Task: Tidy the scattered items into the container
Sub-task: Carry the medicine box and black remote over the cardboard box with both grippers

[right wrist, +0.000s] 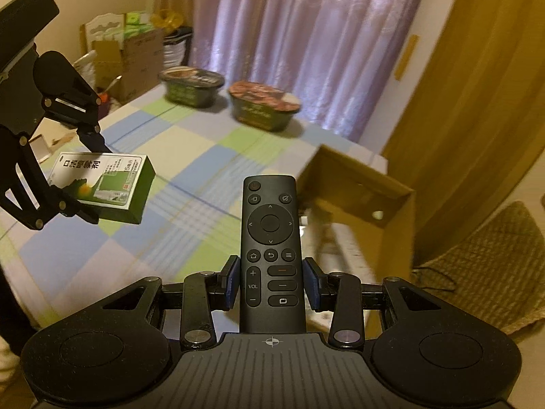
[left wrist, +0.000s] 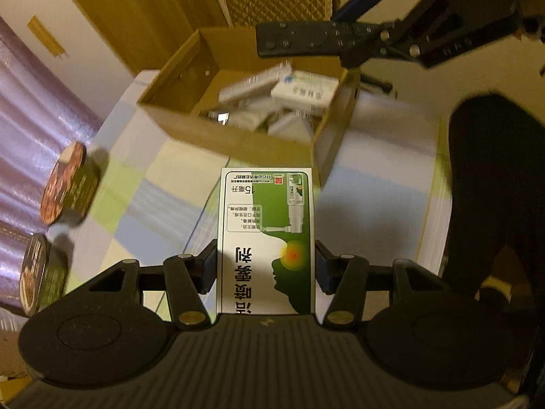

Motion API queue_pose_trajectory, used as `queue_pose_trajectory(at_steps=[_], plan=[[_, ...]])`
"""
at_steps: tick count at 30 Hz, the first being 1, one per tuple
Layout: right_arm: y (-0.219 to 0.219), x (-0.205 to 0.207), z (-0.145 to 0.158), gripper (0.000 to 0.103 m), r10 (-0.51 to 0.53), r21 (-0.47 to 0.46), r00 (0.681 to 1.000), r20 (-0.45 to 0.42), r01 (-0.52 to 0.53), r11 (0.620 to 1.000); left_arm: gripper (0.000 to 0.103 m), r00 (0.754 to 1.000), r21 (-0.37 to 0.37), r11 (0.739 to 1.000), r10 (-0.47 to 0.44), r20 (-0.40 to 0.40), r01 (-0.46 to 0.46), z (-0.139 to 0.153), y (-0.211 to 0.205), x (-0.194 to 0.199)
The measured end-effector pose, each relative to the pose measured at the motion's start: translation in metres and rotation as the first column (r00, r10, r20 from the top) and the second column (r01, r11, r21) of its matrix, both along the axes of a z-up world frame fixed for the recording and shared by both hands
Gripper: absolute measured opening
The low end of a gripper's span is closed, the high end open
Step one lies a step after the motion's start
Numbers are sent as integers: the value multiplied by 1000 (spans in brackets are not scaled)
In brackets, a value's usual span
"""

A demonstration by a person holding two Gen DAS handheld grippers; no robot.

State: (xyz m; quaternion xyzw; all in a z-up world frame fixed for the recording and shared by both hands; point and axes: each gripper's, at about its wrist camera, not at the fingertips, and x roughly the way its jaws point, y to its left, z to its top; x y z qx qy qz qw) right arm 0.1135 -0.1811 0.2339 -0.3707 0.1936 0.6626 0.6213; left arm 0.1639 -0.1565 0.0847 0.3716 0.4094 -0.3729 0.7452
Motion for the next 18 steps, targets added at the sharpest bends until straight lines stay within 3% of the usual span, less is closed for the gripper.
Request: queue_pose_trajectory(at_steps=[10,18], plan=[[12,51,1,41,-65,-9,998,-4,65,998,50,997,-119,990,70,-42,-75,3,-74,37],[21,75,-8,41,-88,-22,996,-25,87,996,50,988,-170,974,139,-72,-149,-3,-98,59]])
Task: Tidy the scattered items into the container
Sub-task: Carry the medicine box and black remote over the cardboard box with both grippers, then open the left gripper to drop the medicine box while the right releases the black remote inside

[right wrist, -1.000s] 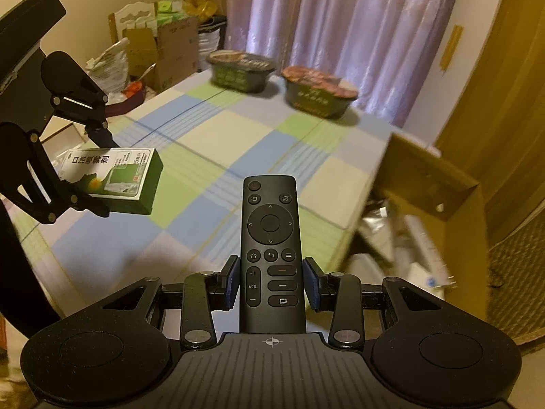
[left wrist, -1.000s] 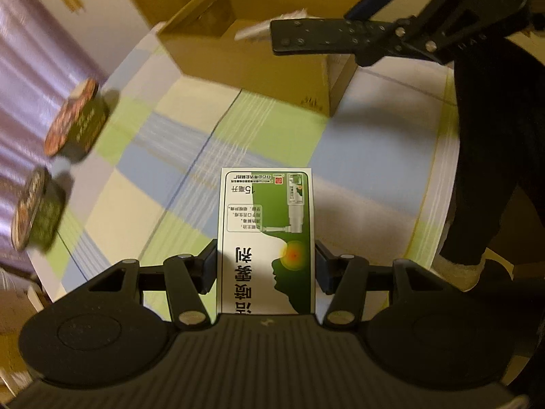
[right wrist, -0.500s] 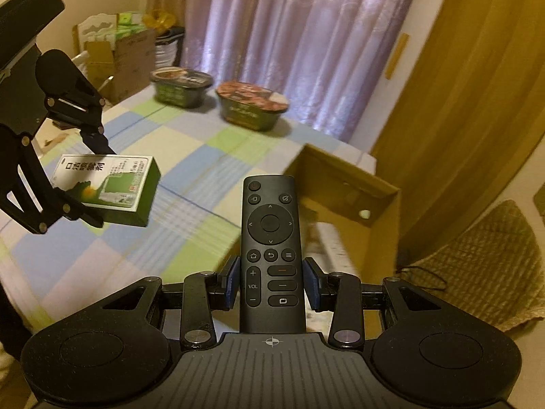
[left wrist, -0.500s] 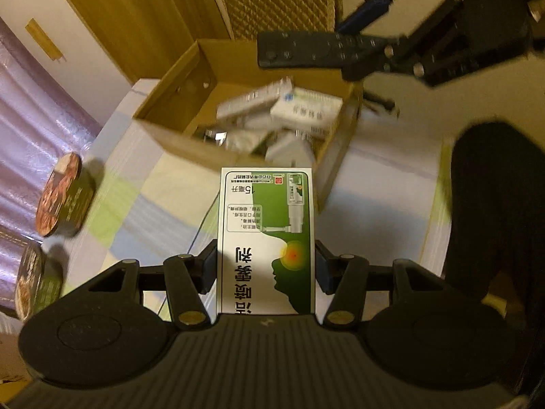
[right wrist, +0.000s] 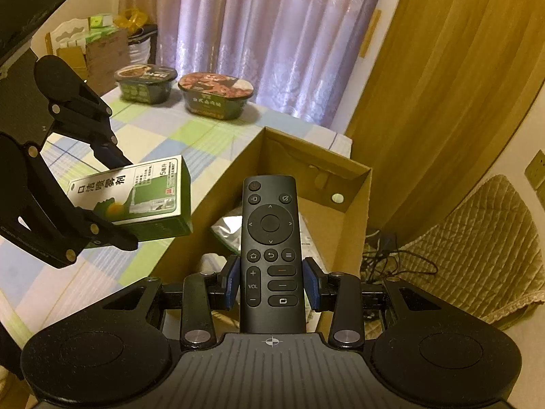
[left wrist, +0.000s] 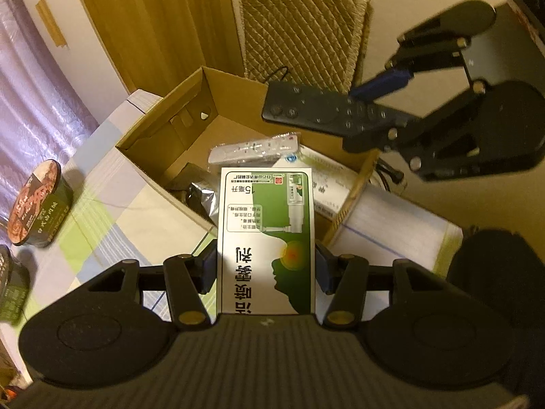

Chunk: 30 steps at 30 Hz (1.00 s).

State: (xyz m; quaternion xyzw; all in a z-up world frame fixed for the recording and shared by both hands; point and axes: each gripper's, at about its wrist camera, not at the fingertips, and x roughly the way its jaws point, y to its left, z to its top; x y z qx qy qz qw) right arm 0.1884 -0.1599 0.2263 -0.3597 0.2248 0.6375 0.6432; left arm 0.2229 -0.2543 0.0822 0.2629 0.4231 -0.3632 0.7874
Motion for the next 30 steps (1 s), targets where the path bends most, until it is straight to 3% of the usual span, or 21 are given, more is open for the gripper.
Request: queue_pose_trajectory(at_steps=[11,30], plan=[[12,21,-12,41,-30,-5,999,-31,30,1000,50,997,-42,996,79,-12,-79,-7,-15,22],[46,58,-35,41,-155,-26,977,-149,153,988,50,968,-134,960,236,-82,-246,-31,-36,69]])
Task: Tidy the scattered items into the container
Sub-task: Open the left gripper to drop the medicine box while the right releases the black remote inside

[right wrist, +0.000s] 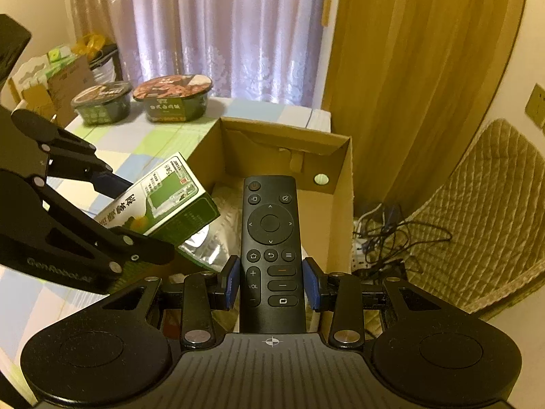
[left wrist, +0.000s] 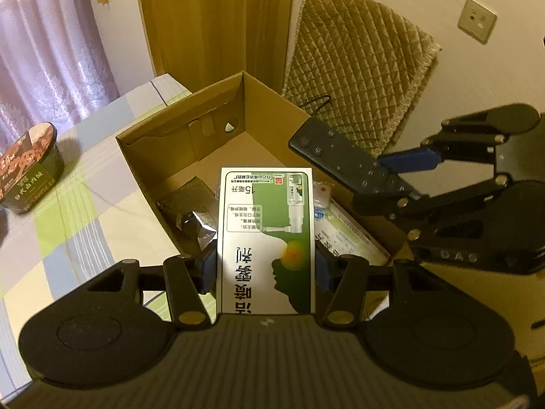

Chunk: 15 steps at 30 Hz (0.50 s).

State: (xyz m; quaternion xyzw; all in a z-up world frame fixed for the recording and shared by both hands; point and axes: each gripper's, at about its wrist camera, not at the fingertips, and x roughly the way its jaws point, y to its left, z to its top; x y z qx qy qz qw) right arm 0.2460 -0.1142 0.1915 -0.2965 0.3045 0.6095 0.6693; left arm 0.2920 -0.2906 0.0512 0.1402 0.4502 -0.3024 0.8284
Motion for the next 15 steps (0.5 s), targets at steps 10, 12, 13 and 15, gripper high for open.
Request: queue_pose_trajectory(at_steps=[10,12,13,15], plan=[[22,13,-21,41,-52,-20,996,-69,50,999,76,994,-11,997,81,80,-80,-2,27,6],[25,14,-24,41,-61,-23,994,-86,59,998,76,993,-6,996,91,79,-90,-5,36,5],[26,14,-25,41,-66,-23,993,-98,64,998,76,992,-5,996,94,79,-93,-6,39,5],[30,14,-27,41,-79,-17,990,-118,78,997,76,992,-4,995,95,78,-95,-7,44,3]])
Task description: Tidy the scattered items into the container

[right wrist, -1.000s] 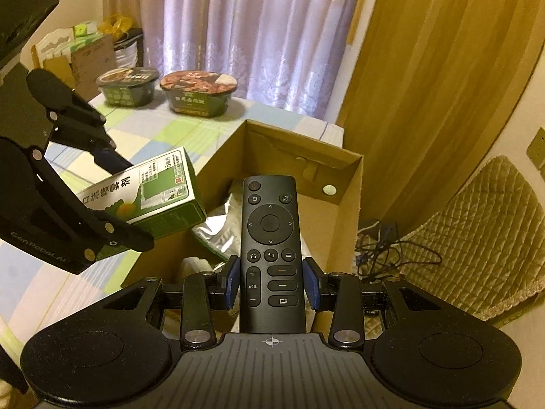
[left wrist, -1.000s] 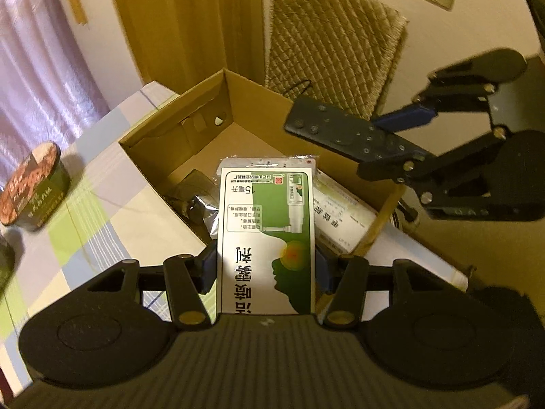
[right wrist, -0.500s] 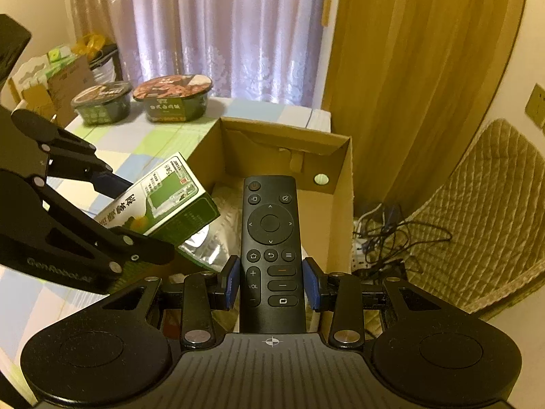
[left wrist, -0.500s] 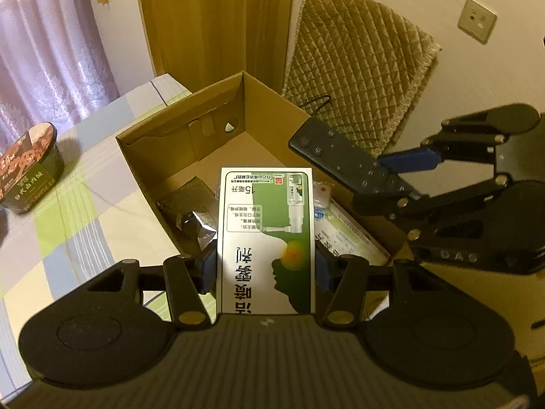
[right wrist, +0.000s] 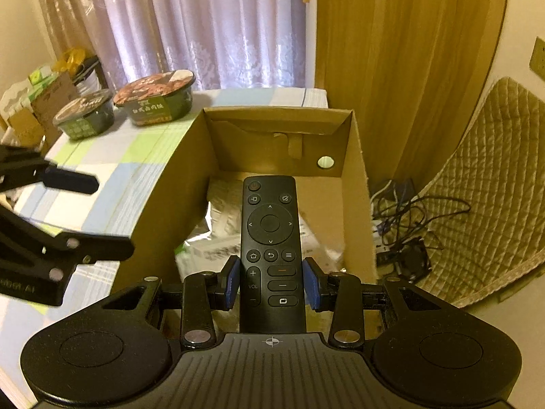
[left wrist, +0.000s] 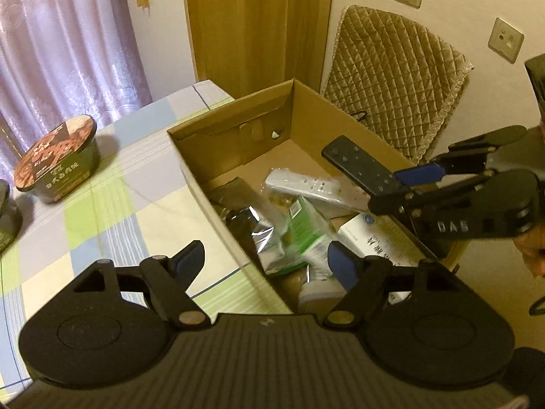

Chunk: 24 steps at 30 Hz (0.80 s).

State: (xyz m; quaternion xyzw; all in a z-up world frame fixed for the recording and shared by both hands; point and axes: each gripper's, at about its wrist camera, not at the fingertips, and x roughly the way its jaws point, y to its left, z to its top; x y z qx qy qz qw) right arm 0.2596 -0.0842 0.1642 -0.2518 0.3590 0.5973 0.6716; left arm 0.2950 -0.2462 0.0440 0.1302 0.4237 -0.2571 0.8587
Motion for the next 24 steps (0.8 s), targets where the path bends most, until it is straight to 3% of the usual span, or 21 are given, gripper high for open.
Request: queue_pose_trajectory(at_steps=[4,5,6,7,18,24], plan=[[4,0,1,44,-8,37,1000,-26,9,999,77,1000,-3,1000,-6,-2,6,-2,5,-4],[4,-1,3,55,-15,41,1000,-9,15,999,79,1000,-7,1000,-7,-2,7,-2,6,-6],[2,-1,5,86,-21,52,1000,1,21,998,80,1000,-12,1000,-7,0,7,-2,7,-8],[-2,0,9,91,-28,72,1000,7,27,997,82,1000,-14,1000,-8,1,8,-1,7,-10],[-56,-11,27,92,-82,96,997,15,80,992,101,998,-82,995,59,17,-58,7,10,-51],[-95,-26,36,92,-124,108,992,-16,125,986,101,994,-146,983,109,0,-108,19,15,-85]])
